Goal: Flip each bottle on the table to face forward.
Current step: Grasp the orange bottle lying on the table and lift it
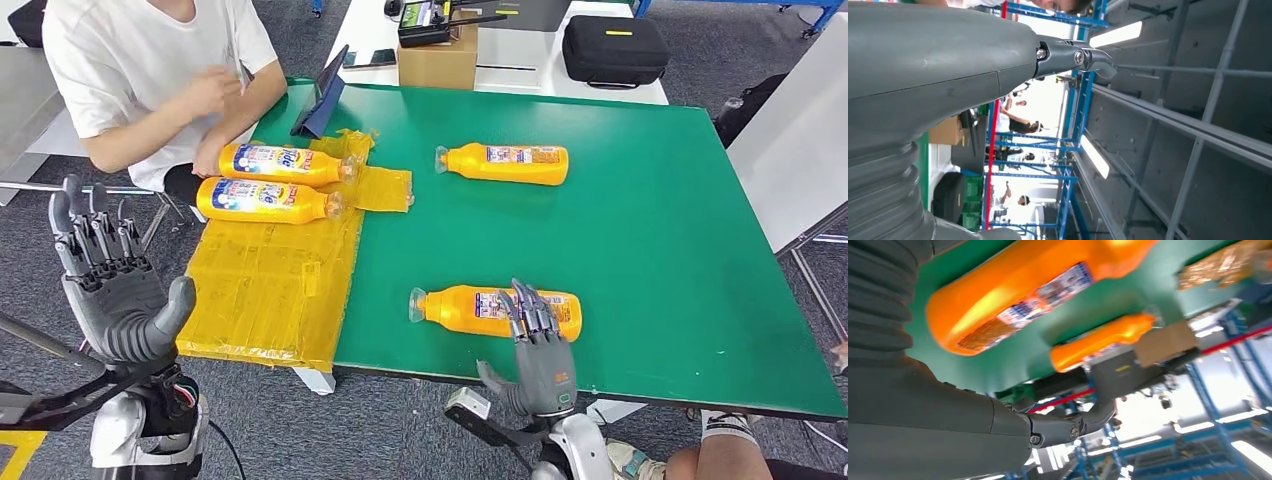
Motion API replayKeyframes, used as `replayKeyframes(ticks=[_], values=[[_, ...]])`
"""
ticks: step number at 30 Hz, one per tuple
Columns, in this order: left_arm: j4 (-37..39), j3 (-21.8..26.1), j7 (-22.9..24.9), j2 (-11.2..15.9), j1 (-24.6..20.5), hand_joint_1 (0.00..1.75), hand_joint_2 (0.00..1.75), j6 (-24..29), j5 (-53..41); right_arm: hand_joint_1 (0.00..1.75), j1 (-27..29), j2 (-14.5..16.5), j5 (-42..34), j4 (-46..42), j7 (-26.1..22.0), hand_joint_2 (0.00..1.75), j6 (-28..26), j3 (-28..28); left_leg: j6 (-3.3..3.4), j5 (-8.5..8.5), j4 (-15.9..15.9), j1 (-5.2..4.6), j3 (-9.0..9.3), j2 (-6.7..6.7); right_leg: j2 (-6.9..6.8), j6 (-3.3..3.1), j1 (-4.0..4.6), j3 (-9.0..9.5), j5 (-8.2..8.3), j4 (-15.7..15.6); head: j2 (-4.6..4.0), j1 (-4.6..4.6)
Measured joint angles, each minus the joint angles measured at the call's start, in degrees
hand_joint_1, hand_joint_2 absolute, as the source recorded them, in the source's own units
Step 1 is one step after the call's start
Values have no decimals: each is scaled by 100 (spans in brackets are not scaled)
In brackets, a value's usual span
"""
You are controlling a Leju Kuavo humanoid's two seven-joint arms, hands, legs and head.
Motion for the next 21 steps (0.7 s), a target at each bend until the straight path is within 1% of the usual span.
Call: replayKeyframes(ticks=[5,10,16,21], values=[[-67,-65,-1,-1,78,0,175,-43,-27,0,-135,-63,22,146,168,175,117,-197,0,0,0,0,0,-2,0,0,0,0,0,0,-1,0],[-86,-92,92,-1,99,0,175,-222,69,0,-334,-123,70,444,335,175,195,-379,0,0,0,0,0,-1,0,0,1,-1,1,0,0,-1],[-43,-149,178,-1,77,0,175,-305,95,0,-758,-184,-33,1047,347,175,340,-596,0,1,1,0,2,1,1,1,0,0,2,0,0,0],[29,-179,215,-1,30,0,175,-309,147,0,-1003,-186,-98,1455,335,175,428,-658,0,2,1,0,2,1,1,1,0,0,2,1,0,-1]])
